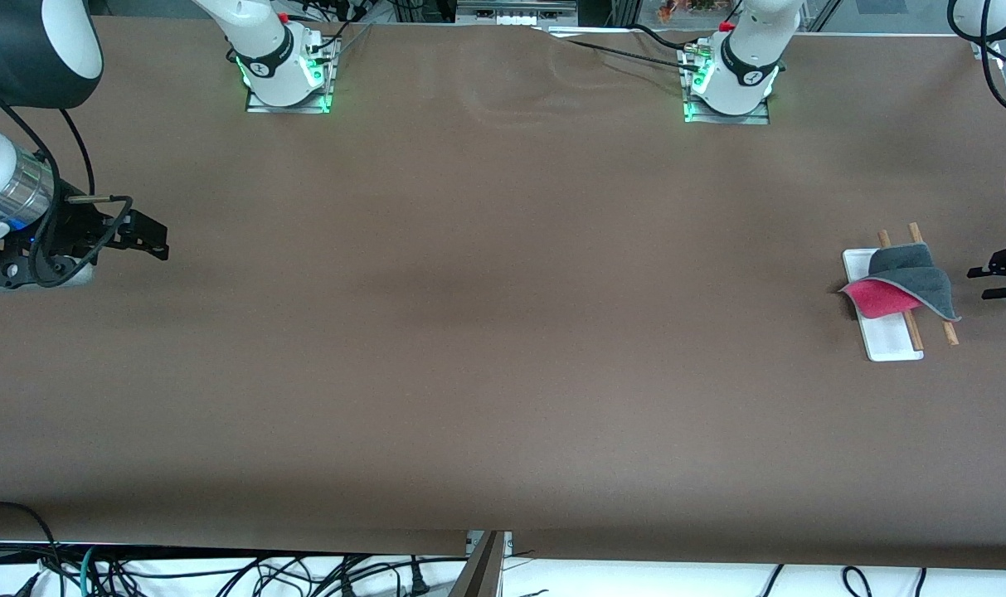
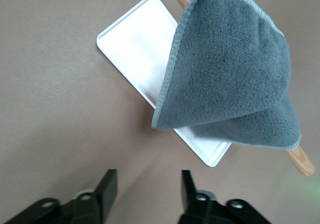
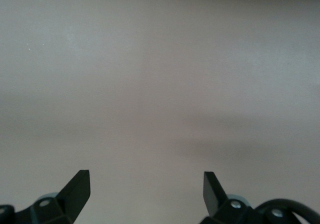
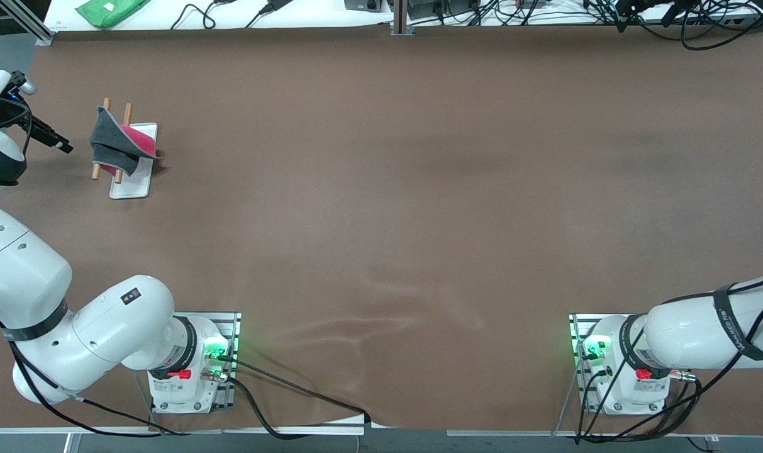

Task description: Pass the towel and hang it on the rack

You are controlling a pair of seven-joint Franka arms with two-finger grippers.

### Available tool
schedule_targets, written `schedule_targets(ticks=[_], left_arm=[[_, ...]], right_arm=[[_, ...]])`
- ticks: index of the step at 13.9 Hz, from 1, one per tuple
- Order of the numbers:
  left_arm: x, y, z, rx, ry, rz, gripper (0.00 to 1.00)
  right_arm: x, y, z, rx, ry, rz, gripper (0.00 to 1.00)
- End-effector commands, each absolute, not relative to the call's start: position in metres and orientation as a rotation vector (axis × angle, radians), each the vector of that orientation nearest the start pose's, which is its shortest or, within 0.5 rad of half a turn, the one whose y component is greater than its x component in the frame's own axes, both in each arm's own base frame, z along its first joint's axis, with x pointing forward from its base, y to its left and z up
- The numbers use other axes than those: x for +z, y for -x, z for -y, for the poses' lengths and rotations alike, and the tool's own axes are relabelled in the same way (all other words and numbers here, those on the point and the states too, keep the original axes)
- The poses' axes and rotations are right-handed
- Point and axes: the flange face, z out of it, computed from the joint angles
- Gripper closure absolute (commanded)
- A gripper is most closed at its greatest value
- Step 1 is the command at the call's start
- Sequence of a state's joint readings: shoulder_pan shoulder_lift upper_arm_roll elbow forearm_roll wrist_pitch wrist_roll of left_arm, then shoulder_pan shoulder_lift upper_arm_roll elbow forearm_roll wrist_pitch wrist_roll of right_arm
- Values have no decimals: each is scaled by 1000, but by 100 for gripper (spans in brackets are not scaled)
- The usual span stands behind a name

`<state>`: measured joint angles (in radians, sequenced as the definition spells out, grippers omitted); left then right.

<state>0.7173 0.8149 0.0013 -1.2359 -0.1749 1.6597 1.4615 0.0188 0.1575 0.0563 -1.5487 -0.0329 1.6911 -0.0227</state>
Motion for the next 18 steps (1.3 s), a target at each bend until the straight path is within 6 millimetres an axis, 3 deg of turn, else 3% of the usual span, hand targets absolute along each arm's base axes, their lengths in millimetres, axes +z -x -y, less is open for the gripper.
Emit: schedule_targets(ticks=[1, 2, 3, 4, 7, 10, 13, 14, 16, 17, 18], left_arm=[[279, -547, -456, 53, 3302, -1246, 0], [290, -551, -453, 58, 3279, -1267, 0], [313, -552, -450, 98, 3237, -1283, 0], [349, -559, -437, 113, 3175, -1319, 0], [429, -571, -387, 162, 3133, -1305, 0], [480, -588, -305, 316, 3175, -1172, 0], [529, -597, -204, 466, 3176, -1019, 0], [537, -602, -171, 486, 3166, -993, 0], [545, -608, -136, 473, 3154, -921, 0], [556, -601, -99, 457, 3128, -903, 0], [561, -592, -79, 439, 3156, -739, 0]], right_arm=[[565, -605, -41, -26, 3165, 164, 0], [561, -607, -40, -11, 3165, 164, 0], [561, -607, -40, -11, 3166, 167, 0], [561, -607, -42, -11, 3164, 169, 0], [561, -607, -42, -14, 3164, 164, 0], [562, -606, -41, -7, 3165, 164, 0], [562, -605, -42, -4, 3164, 166, 0], [562, -605, -43, -4, 3164, 169, 0], [563, -605, -44, -7, 3164, 171, 0], [563, -605, -45, -4, 3162, 175, 0], [563, -605, -45, -4, 3161, 175, 0]])
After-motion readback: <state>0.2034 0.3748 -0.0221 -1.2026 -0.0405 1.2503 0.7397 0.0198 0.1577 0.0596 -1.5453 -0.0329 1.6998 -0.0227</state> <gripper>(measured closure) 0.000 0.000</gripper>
